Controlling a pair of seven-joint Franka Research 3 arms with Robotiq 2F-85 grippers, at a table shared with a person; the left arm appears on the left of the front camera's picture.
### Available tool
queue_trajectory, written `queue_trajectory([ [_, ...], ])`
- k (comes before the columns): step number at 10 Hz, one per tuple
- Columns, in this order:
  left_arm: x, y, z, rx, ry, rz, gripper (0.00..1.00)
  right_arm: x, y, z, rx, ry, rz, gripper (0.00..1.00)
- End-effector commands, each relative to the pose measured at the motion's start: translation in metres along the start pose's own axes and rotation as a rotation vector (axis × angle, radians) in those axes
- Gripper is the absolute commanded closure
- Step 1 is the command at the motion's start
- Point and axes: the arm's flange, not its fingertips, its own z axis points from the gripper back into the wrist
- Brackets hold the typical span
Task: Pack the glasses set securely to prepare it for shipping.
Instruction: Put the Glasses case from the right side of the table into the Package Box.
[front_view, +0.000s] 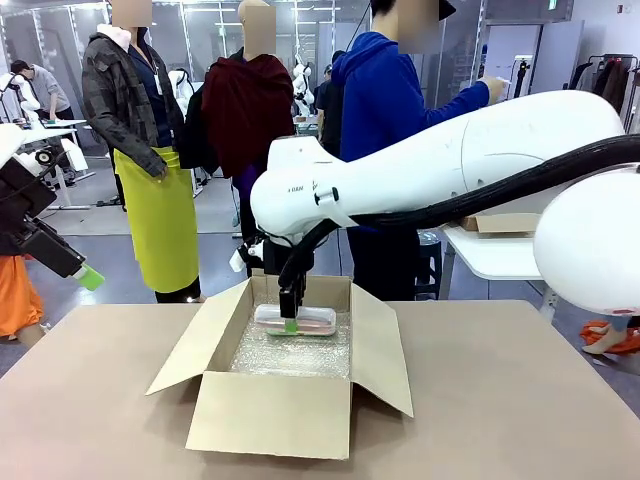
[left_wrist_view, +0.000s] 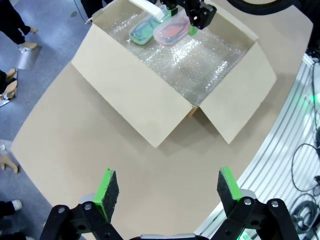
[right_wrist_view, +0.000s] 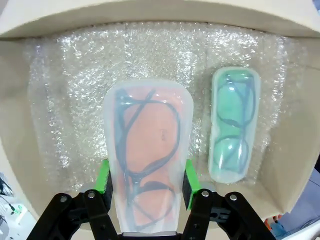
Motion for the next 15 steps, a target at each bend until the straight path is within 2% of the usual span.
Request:
queue_trajectory([
  [1, -0.001, 0.001, 0.003, -0.009, -0.010, -0.009, 0.00, 0.000, 0.001, -0.013, -0.039, -0.032, -0.026, 0.67],
  [5, -0.001, 0.001, 0.003, -0.009, -0.010, -0.009, 0.00, -0.002, -0.012, -0.055, -0.029, 0.034, -0.017, 0.67],
  [7, -0.001, 0.001, 0.003, -0.009, -0.010, -0.009, 0.00, -0.004, -0.015, -0.060, -0.029, 0.036, -0.020, 0.67],
  [8, -0.001, 0.001, 0.003, -0.009, -0.010, -0.009, 0.00, -0.006, -0.017, -0.060, -0.011, 0.040, -0.028, 0.17],
  [9, -0.001, 0.001, 0.003, -0.009, -0.010, -0.009, 0.00, -0.007, -0.018, -0.061, 0.002, 0.038, -0.025, 0.00],
  [12, -0.001, 0.001, 0.003, -0.009, -0.010, -0.009, 0.00, -0.010, -0.015, -0.055, -0.009, 0.029, -0.023, 0.00],
  [13, -0.001, 0.001, 0.003, -0.009, -0.010, -0.009, 0.00, -0.012, -0.013, -0.050, -0.009, 0.026, -0.009, 0.06],
  [14, -0.001, 0.001, 0.003, -0.009, -0.010, -0.009, 0.00, -0.016, -0.010, -0.048, -0.011, 0.071, 0.053, 0.06],
  [15, -0.001, 0.001, 0.003, -0.009, -0.010, -0.009, 0.00, -0.007, -0.022, -0.057, -0.009, 0.027, -0.003, 0.06],
])
